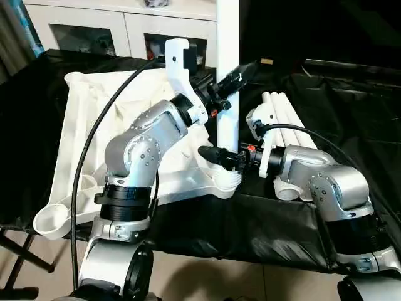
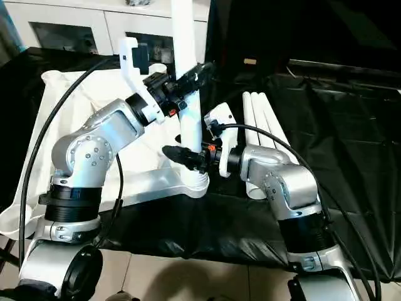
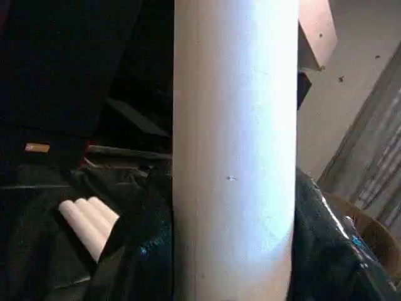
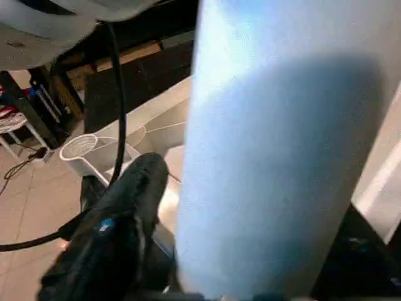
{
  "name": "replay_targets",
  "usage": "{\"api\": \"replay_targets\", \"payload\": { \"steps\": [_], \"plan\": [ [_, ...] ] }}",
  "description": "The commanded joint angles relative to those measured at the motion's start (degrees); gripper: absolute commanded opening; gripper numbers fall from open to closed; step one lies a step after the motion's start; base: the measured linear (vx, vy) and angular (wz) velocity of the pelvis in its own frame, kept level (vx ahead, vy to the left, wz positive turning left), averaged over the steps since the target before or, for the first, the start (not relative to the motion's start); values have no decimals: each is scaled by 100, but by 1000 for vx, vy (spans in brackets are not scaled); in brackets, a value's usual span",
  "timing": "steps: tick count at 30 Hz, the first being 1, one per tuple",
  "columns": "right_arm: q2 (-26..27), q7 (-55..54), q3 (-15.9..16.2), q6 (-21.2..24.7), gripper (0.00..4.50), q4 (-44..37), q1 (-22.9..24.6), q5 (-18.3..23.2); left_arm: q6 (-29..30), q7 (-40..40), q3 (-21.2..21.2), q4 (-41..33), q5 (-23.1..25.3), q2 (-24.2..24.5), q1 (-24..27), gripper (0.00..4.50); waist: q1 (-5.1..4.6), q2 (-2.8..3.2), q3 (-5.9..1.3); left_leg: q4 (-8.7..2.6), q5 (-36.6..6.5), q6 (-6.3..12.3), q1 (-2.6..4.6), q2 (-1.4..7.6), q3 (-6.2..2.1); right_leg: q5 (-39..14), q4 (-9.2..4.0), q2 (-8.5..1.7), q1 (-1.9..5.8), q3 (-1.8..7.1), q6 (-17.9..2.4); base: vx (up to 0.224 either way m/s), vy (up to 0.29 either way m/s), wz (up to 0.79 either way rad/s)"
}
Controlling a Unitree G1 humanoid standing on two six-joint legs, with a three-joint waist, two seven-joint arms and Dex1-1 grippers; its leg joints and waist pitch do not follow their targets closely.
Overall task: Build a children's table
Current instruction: Pick table leg
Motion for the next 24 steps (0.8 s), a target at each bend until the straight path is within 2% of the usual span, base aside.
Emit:
{"api": "replay_targets", "payload": {
  "steps": [1, 9, 11, 12, 16, 24],
  "plan": [
    [-138, 112, -22, -91, 320, -99, -81, -24, 18, -89, -111, 4, 89, 55, 1, 180, 7, -9, -456, -335, -398, 188, 13, 37, 38, -481, -333, -236, 430, 203, -1128, 0, 0, 0],
    [-440, 413, 99, 184, 329, -145, -69, 55, -27, -320, -296, -11, 93, 173, -27, 180, 10, -20, -456, -326, -357, 241, 14, 39, 44, -417, -324, -240, 428, 204, -1202, 0, 0, 0],
    [-449, 426, 118, 210, 329, -97, -87, 55, -6, -377, -287, -26, 31, 164, -35, 180, 12, -21, -454, -326, -358, 238, 7, 37, 46, -439, -326, -244, 430, 206, -1209, 0, 0, 0],
    [-453, 436, 143, 213, 329, -73, -89, 41, 13, -385, -288, -53, 3, 151, -33, 180, 5, -47, -454, -327, -362, 237, 8, 37, 49, -473, -333, -245, 432, 205, -1206, 0, 0, 0],
    [-438, 446, 197, 252, 329, -13, -94, 26, 36, -423, -323, -105, -36, 145, -17, 180, 6, -45, -453, -325, -375, 226, 9, 39, 48, -541, -333, -248, 428, 204, -1190, 0, 0, 0],
    [-380, 438, 178, 346, 256, 97, -122, 67, 104, -593, -409, -195, -100, 197, 6, 180, 14, -49, -456, -323, -311, 242, 4, 37, 51, -502, -323, -252, 429, 206, -1192, 0, 0, 0]
  ]
}}
